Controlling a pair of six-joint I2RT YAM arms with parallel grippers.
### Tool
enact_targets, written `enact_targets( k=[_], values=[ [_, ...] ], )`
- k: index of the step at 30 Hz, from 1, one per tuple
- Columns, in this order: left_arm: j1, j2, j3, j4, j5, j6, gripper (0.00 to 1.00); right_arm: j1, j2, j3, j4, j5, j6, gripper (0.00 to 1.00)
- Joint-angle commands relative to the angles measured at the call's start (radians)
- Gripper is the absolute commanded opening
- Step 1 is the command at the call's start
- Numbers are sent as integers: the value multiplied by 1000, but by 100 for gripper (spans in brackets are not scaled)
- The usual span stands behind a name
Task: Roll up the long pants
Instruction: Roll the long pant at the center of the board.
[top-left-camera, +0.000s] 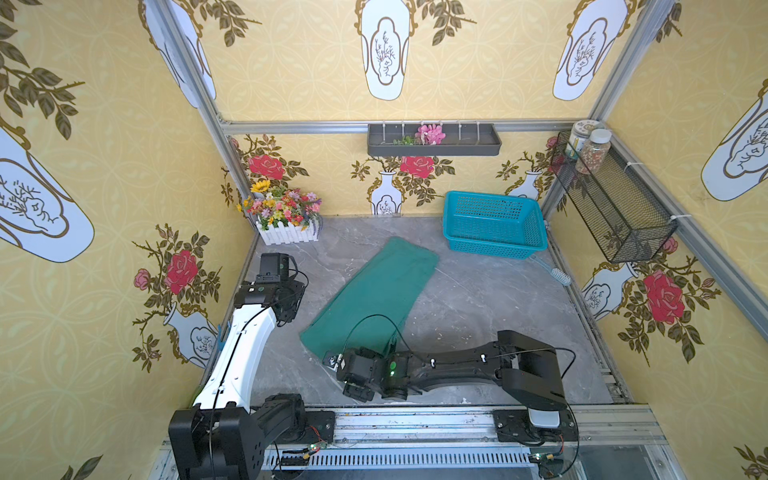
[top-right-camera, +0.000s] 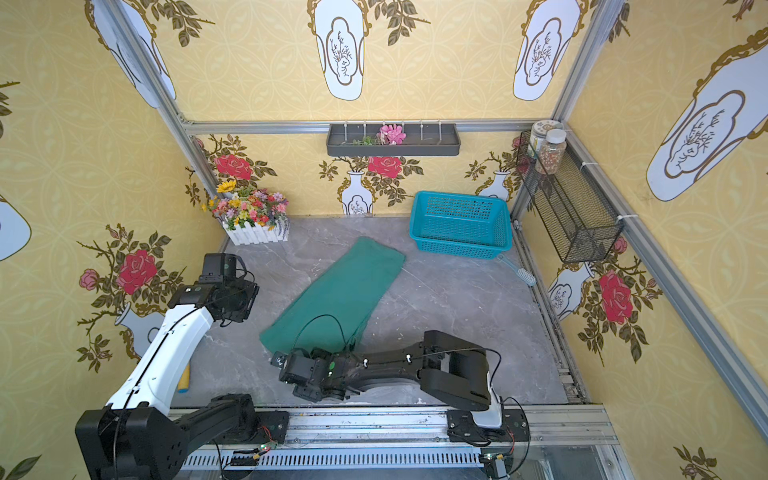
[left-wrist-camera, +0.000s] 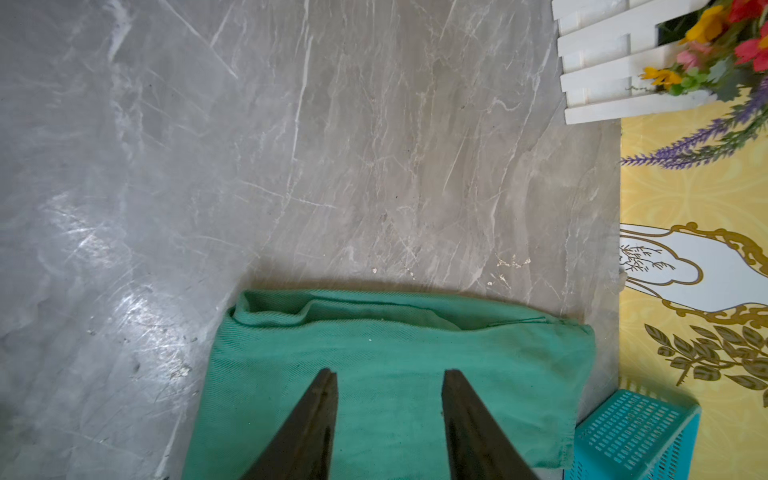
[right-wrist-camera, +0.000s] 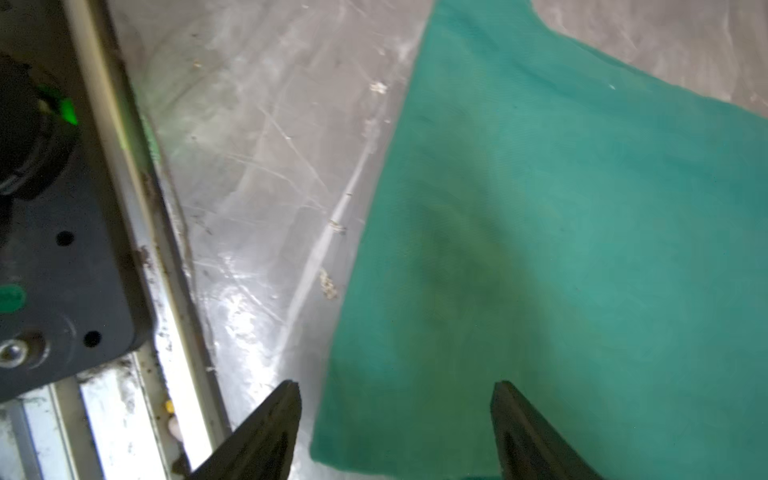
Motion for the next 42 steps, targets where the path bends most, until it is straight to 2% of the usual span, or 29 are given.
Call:
enact_targets(
  k=[1, 8, 13, 15, 22, 25, 27, 35, 38, 42],
  values=[
    [3, -30, -26, -26, 8, -9, 48, 11, 47, 44, -5, 49, -36, 76],
    [5, -51, -34, -41, 3, -11, 48, 22, 147, 142, -98, 83, -49, 75],
    [6, -52, -27, -44, -3, -10, 48, 22, 204, 175, -149, 146, -31, 69],
    [7, -51, -22, -44, 0, -10, 48, 23, 212, 181, -158, 164, -27, 62],
    [7, -53, -3, -54, -5, -6, 47, 13, 175, 143, -149, 170, 7, 28],
    [6, -68, 12, -65, -20, -11, 47, -11, 140, 114, -140, 120, 31, 8],
    [7, -76, 23, -64, -22, -4, 47, -37, 111, 88, -128, 59, 48, 1],
    [-6, -77, 13, -63, 67, 18, 48, -224, -32, -38, -77, -298, 123, 0],
    [-94, -88, -14, -66, 60, -5, 49, -283, -65, -68, -89, -398, 124, 0],
    [-234, -108, -77, -102, 58, -89, 51, -323, -98, -104, -115, -464, 112, 0]
  ],
)
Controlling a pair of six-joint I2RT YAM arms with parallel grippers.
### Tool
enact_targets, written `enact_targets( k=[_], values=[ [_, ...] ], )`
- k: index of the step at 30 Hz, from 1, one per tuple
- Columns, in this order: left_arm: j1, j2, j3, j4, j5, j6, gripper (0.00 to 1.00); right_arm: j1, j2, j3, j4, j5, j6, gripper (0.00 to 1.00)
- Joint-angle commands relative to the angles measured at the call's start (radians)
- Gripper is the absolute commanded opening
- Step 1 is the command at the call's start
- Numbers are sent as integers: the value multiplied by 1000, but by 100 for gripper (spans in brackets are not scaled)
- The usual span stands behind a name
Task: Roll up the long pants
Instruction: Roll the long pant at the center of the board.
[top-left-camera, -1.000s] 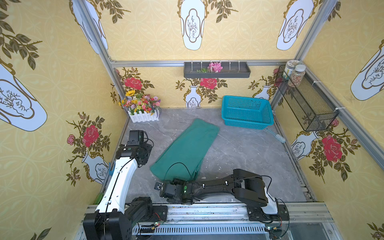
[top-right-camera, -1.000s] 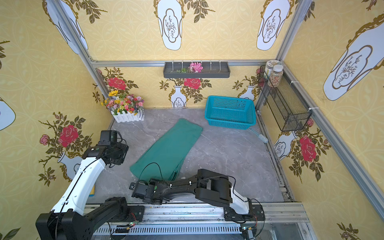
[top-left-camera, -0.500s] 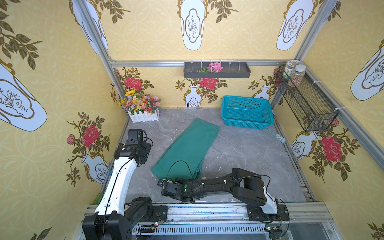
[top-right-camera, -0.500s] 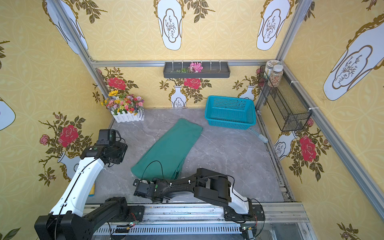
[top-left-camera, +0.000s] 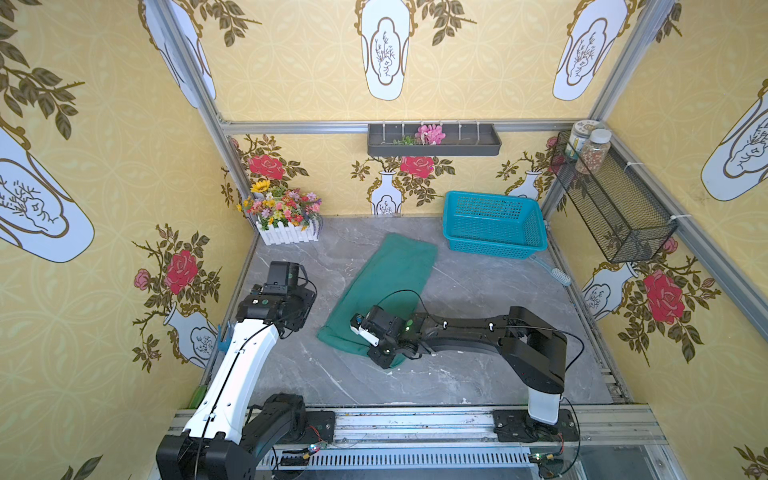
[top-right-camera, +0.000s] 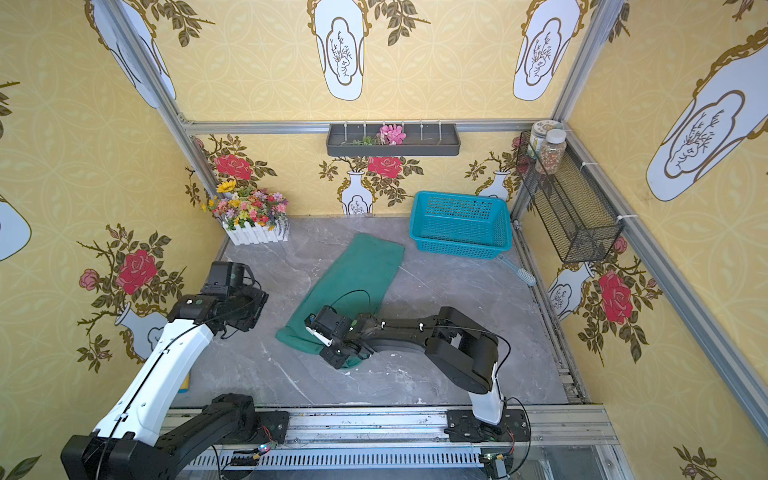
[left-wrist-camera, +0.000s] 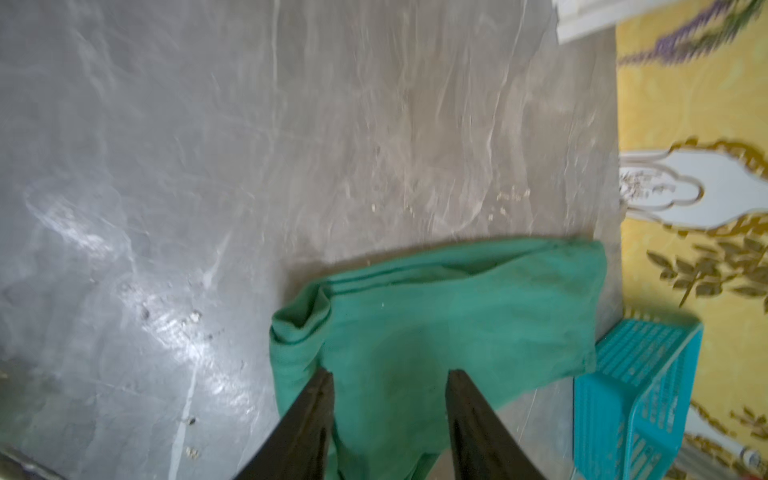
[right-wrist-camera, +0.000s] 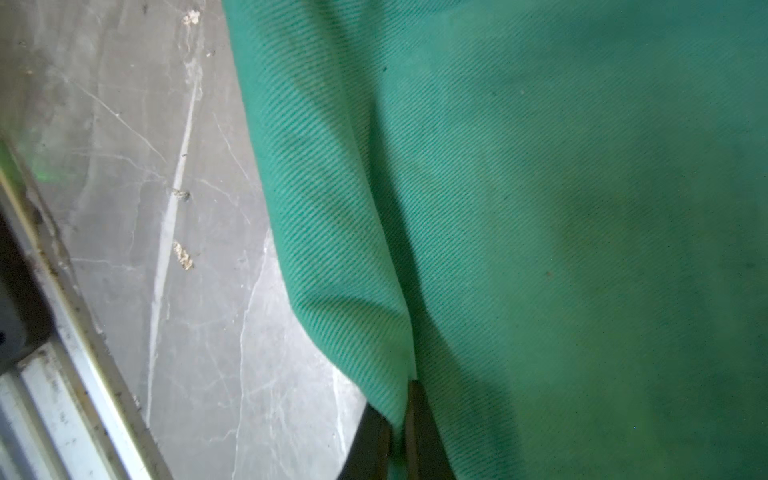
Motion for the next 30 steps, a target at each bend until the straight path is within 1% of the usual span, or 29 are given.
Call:
enact_targets(
  k=[1, 4, 7, 11, 14, 18, 26, 30],
  values=[
    [-68, -18, -52, -62, 14, -86, 52, -25, -29, -25, -31, -109, 4, 0],
    [-113, -66, -104, -103, 26, -147, 53, -31, -45, -47, -31, -117, 15, 1],
    [-132, -110, -135, -153, 40, -192, 53, -30, -48, -59, -21, -133, 36, 2],
    [-142, -150, -217, -157, 115, -254, 56, -34, -44, -59, -14, -143, 57, 6],
    [-148, -173, -308, -60, 191, -279, 57, -37, -35, -54, -16, -157, 65, 7],
    [-154, -161, -361, 62, 258, -275, 61, -38, -35, -53, -19, -168, 68, 8],
    [-175, -106, -385, 188, 272, -289, 61, -40, -43, -55, -16, -168, 81, 10],
    [-220, -40, -396, 215, 256, -310, 60, -43, -42, -50, -20, -168, 82, 10]
  ],
)
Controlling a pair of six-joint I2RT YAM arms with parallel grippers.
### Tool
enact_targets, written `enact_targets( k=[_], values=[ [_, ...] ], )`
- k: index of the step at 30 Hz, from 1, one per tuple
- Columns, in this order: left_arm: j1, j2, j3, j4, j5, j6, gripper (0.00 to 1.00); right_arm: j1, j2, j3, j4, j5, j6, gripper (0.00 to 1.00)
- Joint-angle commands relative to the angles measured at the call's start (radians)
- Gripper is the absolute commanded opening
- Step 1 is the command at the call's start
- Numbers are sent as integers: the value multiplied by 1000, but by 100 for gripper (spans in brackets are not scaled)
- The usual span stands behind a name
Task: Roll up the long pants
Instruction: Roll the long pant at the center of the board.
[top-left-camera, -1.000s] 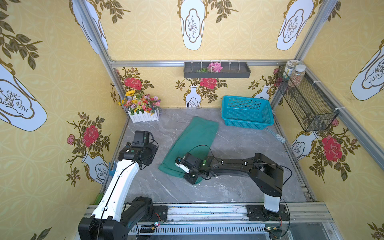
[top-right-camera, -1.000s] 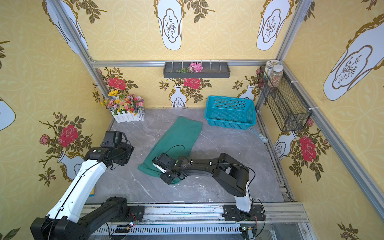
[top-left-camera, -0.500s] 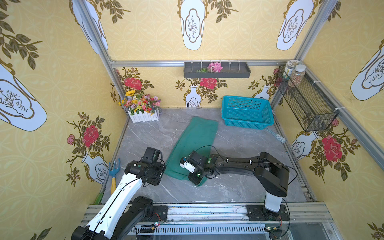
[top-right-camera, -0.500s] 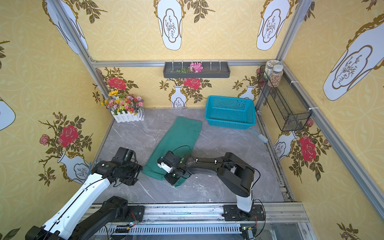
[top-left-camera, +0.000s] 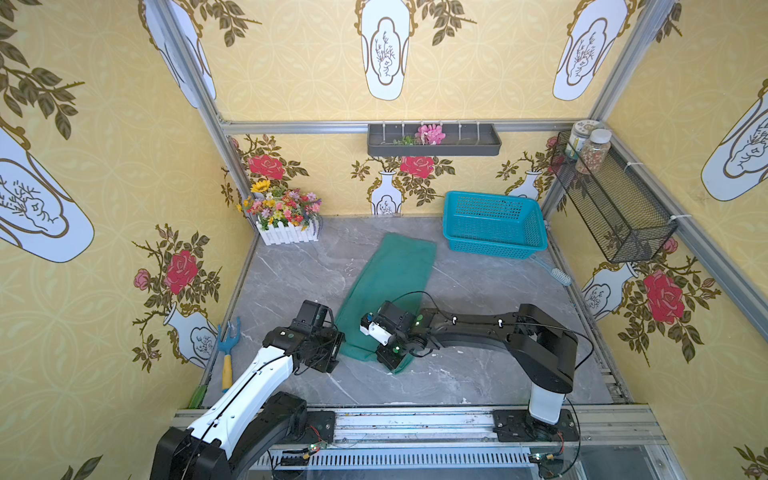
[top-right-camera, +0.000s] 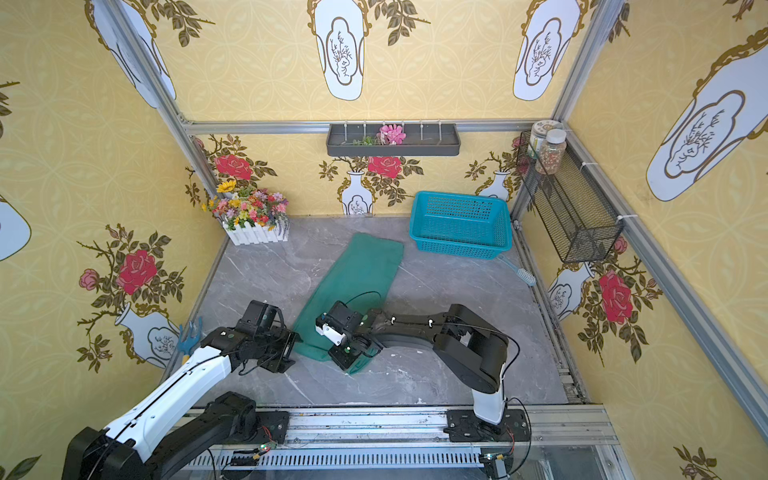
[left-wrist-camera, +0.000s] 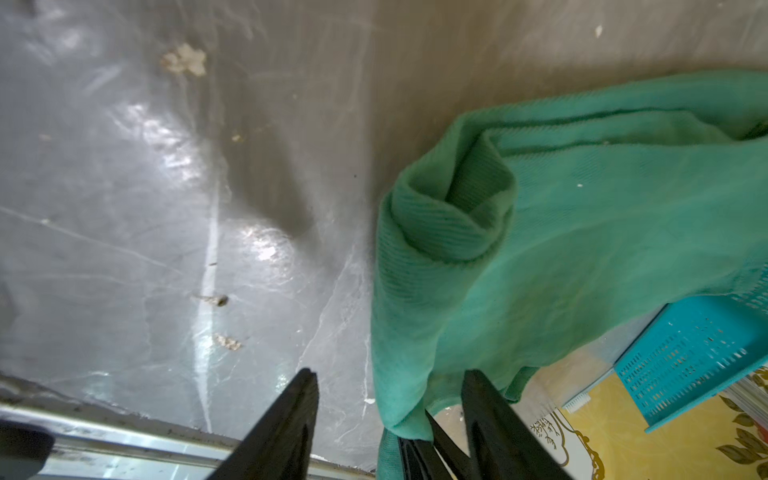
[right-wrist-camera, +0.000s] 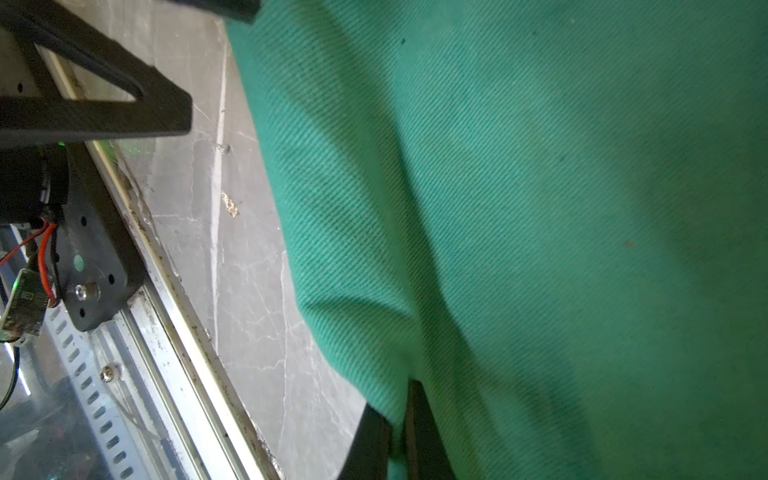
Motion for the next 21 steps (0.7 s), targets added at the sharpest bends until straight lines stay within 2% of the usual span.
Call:
enact_targets(
  k=[1, 3, 12, 15, 21],
  values=[
    [-50, 46, -10, 66, -3, -37, 60, -2, -7, 6, -3, -4, 5, 10],
    [-89, 85, -9, 97, -9, -57, 60, -3, -12, 4, 0, -5, 7, 11],
    [-92, 189, 2, 190, -36, -61, 53, -2, -50, -22, 3, -10, 0, 12],
    [-93, 235, -3, 228, -13, -50, 46, -1, -52, -33, 0, -11, -1, 13],
    [-93, 283, 10, 253, 1, -36, 24, 4, -58, -54, 1, 1, 8, 17]
  ],
)
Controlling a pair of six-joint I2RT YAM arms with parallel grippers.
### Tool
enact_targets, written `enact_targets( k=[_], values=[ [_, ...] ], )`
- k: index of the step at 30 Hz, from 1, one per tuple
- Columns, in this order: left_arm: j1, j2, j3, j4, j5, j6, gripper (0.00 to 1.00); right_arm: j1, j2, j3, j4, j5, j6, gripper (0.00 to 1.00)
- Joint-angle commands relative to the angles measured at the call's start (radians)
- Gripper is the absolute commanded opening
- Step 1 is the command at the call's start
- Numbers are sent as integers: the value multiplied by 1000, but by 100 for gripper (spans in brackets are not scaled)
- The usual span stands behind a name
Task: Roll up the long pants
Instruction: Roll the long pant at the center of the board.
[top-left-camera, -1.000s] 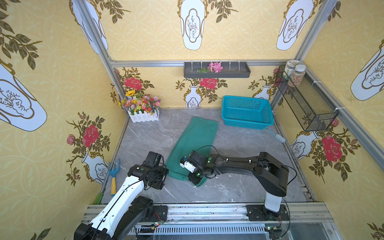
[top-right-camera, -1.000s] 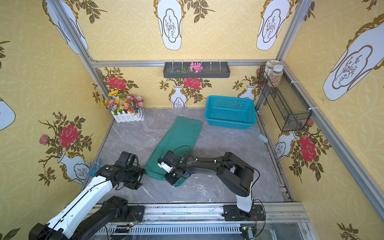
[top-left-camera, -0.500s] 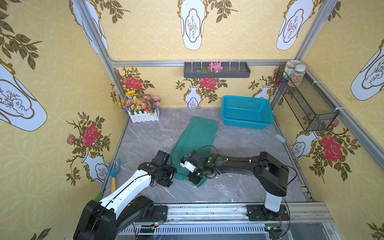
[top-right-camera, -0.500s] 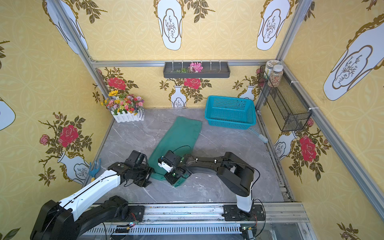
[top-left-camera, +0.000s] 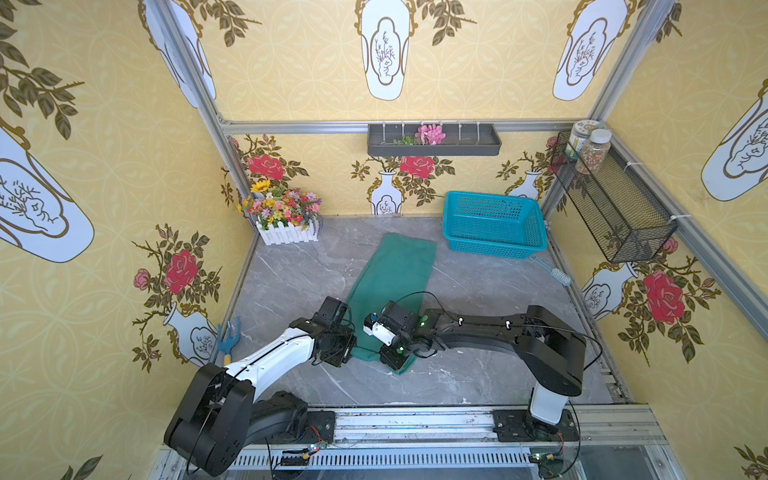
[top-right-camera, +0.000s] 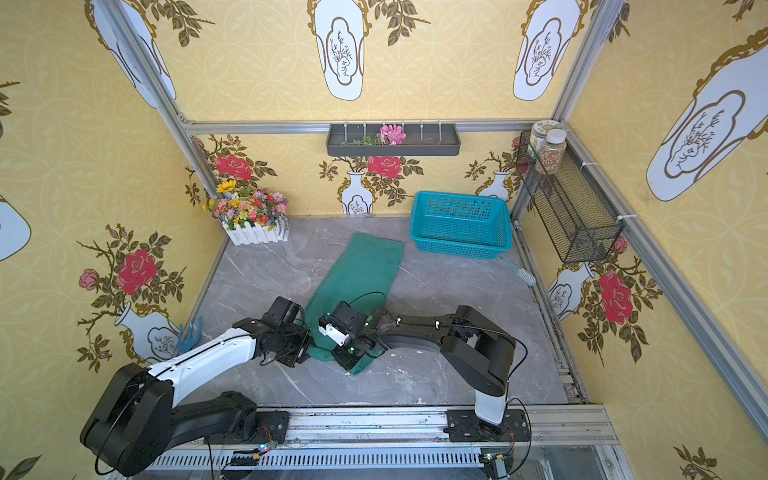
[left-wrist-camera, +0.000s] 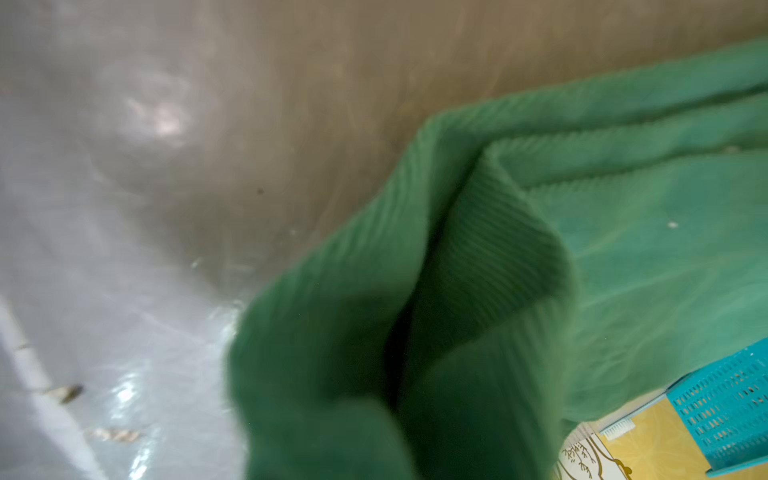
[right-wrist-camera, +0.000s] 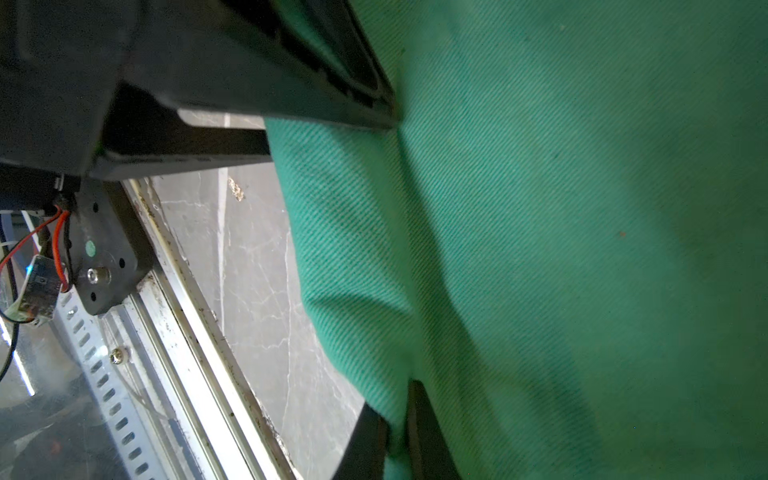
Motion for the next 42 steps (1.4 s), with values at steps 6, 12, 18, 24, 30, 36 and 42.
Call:
enact_targets(
  k=[6, 12, 18, 24, 30, 36, 42],
  values=[
    [-38, 43, 31, 21, 22, 17, 13, 62, -59, -28, 4, 138, 40, 38],
    [-39, 69, 42, 6, 31, 26, 9, 170, -142, -90, 97, 401, 64, 50],
    [-39, 70, 44, 0, 30, 27, 9, 295, -195, -283, 433, 647, -77, 69],
    [-39, 68, 39, -1, 30, 20, 9, 307, -100, -264, 480, 679, -168, 70],
    [-39, 66, 36, -1, 31, 11, 9, 337, 34, -249, 541, 857, -253, 61],
    [-39, 64, 42, -15, 28, 7, 10, 358, 106, -270, 656, 914, -291, 42],
    [-39, 59, 69, -82, 0, -9, 20, 333, 96, -257, 583, 769, -196, 0]
  ],
)
